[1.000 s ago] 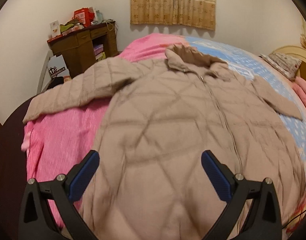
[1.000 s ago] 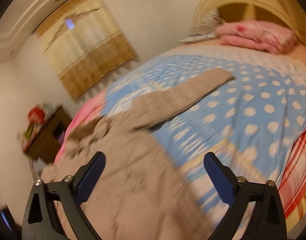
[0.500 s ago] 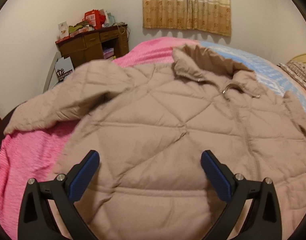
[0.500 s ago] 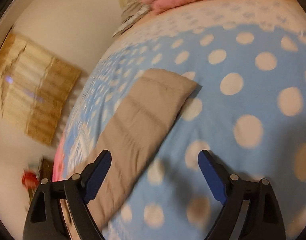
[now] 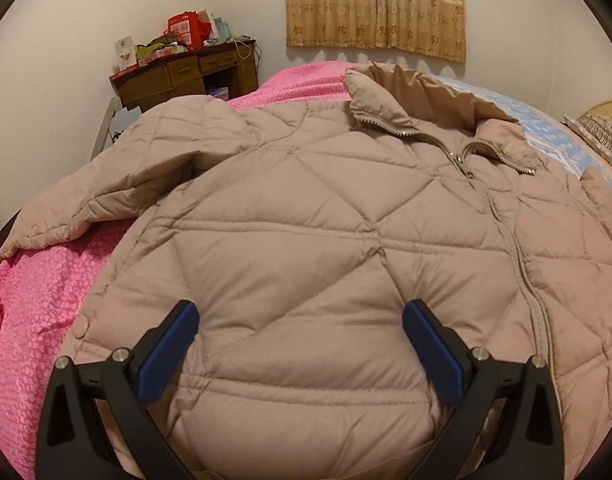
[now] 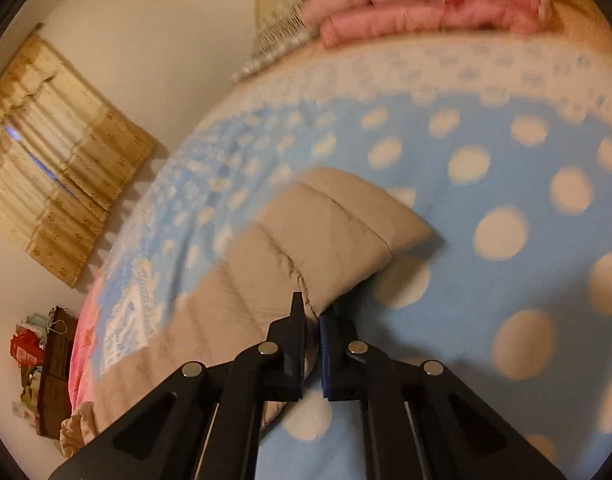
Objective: Fold large clothes
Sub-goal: 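Grasp the beige jacket's sleeve cuff with the right gripper, then fold the held sleeve across the jacket front with the right gripper, release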
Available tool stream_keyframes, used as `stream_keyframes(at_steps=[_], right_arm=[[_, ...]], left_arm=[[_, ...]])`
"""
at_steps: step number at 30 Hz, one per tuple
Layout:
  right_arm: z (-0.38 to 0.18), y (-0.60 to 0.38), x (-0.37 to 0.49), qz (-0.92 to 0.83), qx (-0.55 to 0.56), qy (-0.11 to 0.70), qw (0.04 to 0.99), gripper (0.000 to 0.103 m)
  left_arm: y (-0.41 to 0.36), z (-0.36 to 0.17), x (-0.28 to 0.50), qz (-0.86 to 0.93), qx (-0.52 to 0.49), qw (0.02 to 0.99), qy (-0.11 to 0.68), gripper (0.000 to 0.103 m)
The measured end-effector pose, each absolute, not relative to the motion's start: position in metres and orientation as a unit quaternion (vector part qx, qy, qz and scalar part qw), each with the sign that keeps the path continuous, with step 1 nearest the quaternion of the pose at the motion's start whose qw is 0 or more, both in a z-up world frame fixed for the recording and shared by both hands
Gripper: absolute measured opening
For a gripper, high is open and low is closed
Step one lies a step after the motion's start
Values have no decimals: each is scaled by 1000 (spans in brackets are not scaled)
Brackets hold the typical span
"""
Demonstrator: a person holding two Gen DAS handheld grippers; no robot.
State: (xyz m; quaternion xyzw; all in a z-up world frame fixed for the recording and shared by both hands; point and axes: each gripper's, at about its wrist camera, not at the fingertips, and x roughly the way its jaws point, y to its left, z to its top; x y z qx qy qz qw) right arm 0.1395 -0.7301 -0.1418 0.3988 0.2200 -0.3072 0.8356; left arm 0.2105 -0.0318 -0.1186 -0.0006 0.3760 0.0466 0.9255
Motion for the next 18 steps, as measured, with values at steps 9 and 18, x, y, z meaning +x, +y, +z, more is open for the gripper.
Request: stream_keyframes(at_steps=[9, 18], right_arm=[[29, -565, 151, -187, 152, 159, 957, 4], [26, -304, 228, 44, -5, 209, 977, 4]], left_arm=[[-27, -120, 212, 30, -23, 928, 371, 103], [-12, -118, 203, -11, -78, 932, 353, 103]])
